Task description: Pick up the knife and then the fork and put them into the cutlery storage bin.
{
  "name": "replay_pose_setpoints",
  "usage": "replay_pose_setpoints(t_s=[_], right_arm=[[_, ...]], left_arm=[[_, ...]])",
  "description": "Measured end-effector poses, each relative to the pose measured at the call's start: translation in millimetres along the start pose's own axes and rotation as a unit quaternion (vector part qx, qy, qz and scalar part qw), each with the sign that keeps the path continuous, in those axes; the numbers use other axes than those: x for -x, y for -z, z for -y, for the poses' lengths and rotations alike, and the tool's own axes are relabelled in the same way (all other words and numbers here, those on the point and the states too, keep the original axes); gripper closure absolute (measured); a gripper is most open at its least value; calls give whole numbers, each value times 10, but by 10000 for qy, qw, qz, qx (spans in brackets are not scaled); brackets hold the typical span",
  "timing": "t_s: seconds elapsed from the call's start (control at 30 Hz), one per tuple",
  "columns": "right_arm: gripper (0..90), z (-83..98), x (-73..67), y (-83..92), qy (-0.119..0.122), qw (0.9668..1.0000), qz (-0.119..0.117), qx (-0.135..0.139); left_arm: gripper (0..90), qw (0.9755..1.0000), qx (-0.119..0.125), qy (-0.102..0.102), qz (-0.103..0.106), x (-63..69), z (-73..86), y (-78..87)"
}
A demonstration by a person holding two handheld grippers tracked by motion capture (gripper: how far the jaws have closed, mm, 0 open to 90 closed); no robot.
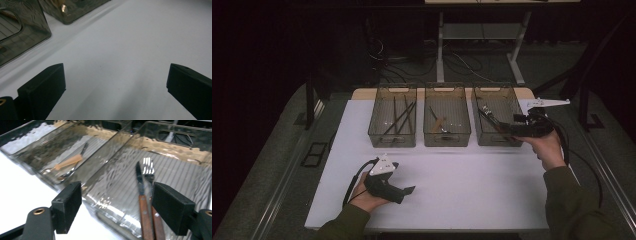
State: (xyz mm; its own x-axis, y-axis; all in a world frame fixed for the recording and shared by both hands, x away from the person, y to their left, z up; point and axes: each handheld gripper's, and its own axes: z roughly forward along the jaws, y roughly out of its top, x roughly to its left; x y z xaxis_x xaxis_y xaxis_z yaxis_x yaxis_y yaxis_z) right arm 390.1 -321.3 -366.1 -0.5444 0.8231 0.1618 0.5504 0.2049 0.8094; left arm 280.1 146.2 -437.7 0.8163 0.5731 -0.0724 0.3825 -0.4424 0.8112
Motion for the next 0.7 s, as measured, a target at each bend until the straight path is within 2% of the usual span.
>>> replay_pose_setpoints(t_s=[0.1, 0.2, 0.5, 0.7], right_arm=[[201, 80, -76, 40, 172, 9999, -19, -4], [192, 195, -166, 71, 289, 9995, -134, 43], [170, 501, -371, 98, 394, 9975, -568, 117], [138, 716, -505, 101, 448, 9966, -664, 197]], left_arm=[[8, 10000, -19, -4, 11, 2, -2, -1], [9, 10000, -19, -4, 25, 3, 2, -6], [10, 10000, 4, -1, 28, -1, 1, 5], [10, 10000, -1, 2, 29, -2, 1, 8]])
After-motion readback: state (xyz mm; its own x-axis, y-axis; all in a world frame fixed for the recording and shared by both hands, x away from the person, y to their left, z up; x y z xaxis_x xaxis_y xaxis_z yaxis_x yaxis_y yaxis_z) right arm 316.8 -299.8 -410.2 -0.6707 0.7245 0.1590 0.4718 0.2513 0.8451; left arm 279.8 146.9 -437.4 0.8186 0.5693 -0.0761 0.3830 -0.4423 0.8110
